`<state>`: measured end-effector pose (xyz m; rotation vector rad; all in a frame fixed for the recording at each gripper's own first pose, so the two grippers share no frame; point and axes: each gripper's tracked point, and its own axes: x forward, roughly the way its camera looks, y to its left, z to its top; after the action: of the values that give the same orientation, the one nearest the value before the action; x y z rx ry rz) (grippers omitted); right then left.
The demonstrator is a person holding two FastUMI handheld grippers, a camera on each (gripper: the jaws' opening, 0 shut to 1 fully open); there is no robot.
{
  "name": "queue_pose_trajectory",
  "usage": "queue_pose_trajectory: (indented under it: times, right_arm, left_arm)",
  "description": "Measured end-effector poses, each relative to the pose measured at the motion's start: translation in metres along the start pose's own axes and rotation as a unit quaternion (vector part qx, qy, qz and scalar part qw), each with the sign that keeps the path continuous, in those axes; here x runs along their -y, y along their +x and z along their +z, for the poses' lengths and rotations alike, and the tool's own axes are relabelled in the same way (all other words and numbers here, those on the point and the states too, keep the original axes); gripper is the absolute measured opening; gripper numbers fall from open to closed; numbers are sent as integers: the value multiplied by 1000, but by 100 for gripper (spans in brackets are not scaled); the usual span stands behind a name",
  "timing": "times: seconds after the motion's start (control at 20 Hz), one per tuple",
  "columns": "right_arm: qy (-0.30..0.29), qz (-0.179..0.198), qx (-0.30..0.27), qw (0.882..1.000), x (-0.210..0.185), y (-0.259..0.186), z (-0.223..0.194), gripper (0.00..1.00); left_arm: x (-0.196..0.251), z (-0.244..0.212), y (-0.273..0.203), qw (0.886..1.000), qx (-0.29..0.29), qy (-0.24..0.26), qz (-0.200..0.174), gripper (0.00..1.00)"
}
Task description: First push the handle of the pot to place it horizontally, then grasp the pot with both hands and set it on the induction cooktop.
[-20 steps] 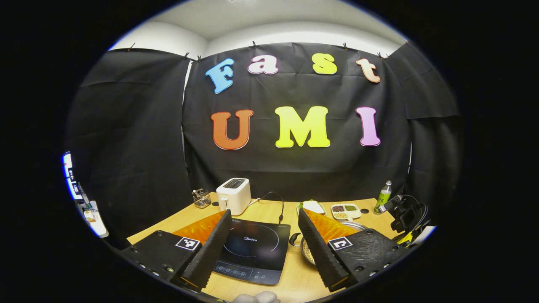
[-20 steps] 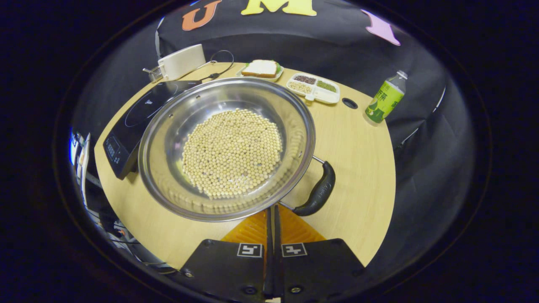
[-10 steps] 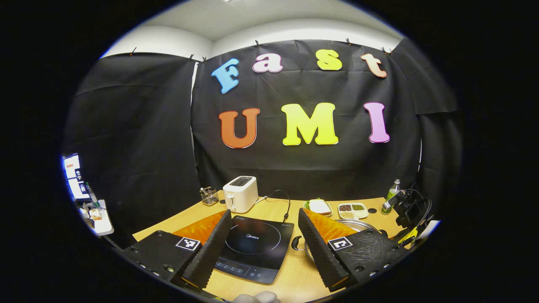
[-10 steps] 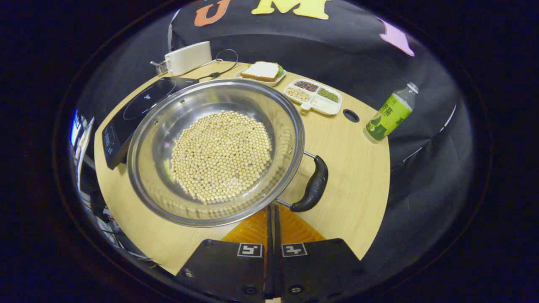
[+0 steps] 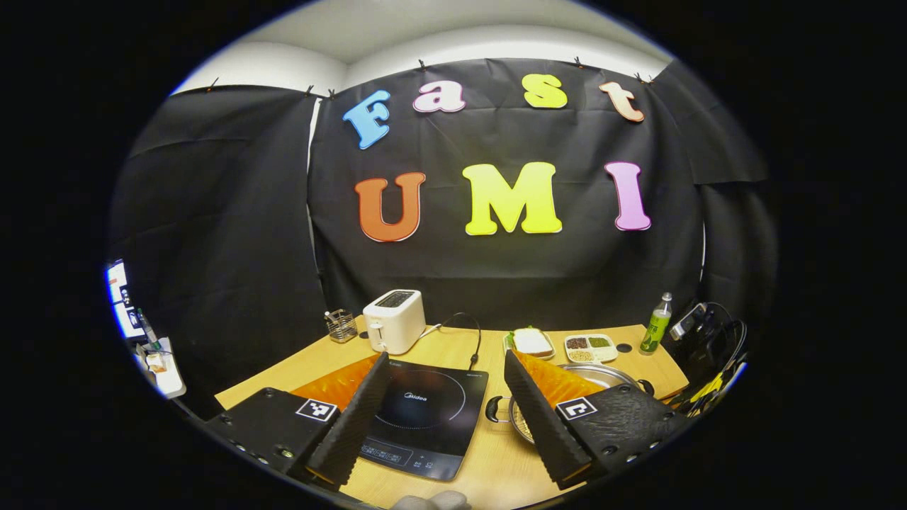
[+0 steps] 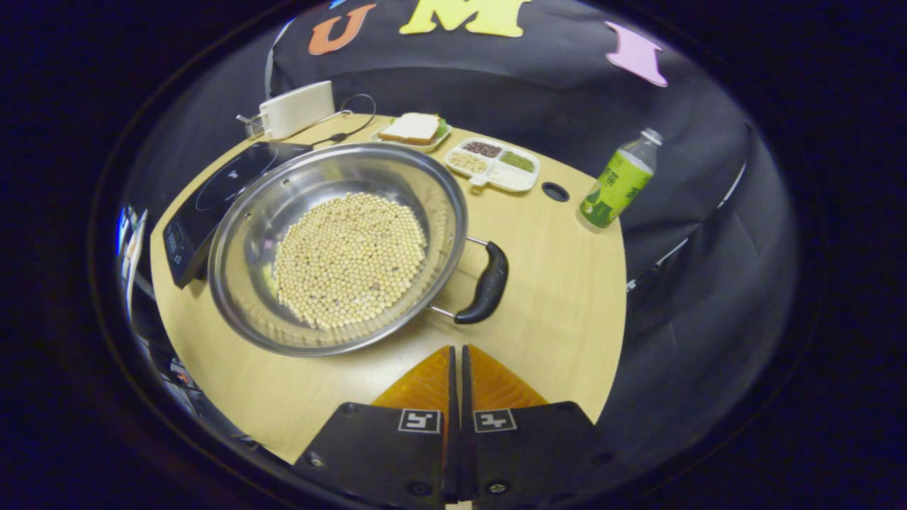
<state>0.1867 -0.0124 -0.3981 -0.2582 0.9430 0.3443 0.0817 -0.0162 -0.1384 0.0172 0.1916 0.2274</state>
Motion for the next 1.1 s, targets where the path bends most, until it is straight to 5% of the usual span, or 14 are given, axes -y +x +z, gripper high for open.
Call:
queue_pose_trajectory:
  times: [0.2, 0.45, 0.7, 1.1]
  right_arm:
    - [48, -25, 30, 998, 7, -32, -6, 13]
    - [101, -60, 74, 990, 5, -61, 4, 84]
    - [154, -35, 86, 984, -12, -52, 18, 92]
    - [137, 3, 69, 988, -9, -2, 58, 88]
  left_arm:
    - [3, -19, 18, 999, -17, 12, -49, 96]
    - [13, -64, 46, 991, -70, 1, -113, 96]
    - [30, -110, 75, 984, -127, 0, -128, 96]
    - [62, -173, 122, 974, -200, 6, -103, 96]
